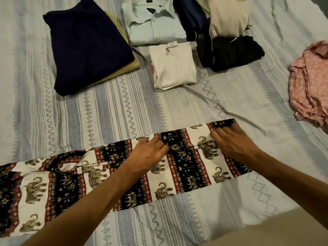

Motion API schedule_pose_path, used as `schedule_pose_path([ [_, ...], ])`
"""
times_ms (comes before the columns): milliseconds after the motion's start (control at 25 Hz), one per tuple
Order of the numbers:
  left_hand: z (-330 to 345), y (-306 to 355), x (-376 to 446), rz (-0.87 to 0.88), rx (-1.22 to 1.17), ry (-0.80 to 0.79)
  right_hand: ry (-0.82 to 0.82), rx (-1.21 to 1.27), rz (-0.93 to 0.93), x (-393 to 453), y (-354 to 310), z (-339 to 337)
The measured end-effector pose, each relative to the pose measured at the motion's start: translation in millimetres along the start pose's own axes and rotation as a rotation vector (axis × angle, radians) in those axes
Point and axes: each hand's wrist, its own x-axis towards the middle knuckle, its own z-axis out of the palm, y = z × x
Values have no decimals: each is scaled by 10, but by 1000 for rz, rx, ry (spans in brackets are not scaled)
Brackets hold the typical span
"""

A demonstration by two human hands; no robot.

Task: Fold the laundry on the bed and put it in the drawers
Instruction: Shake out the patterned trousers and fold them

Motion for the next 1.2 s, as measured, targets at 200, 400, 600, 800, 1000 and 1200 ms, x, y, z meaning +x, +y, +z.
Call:
schedule_pose_path([
  [200,13,106,-48,-5,-29,18,-78,-34,-46,-113,94,43],
  [400,-11,203,-109,-78,-88,17,-254,71,102,-175,94,127],
  [600,12,86,-650,-400,-306,-73,-349,159,241,-86,5,86],
  [800,-72,-458,-1711,-655,-216,-241,-213,35,293,190,-142,-319],
  [1000,-156,-776,-2126,-597,-220,-206,-66,346,107,995,-1565,-710],
  [1200,-106,-1090,-2359,-694,-214,-40,-26,457,32,1484,-3009,-650],
])
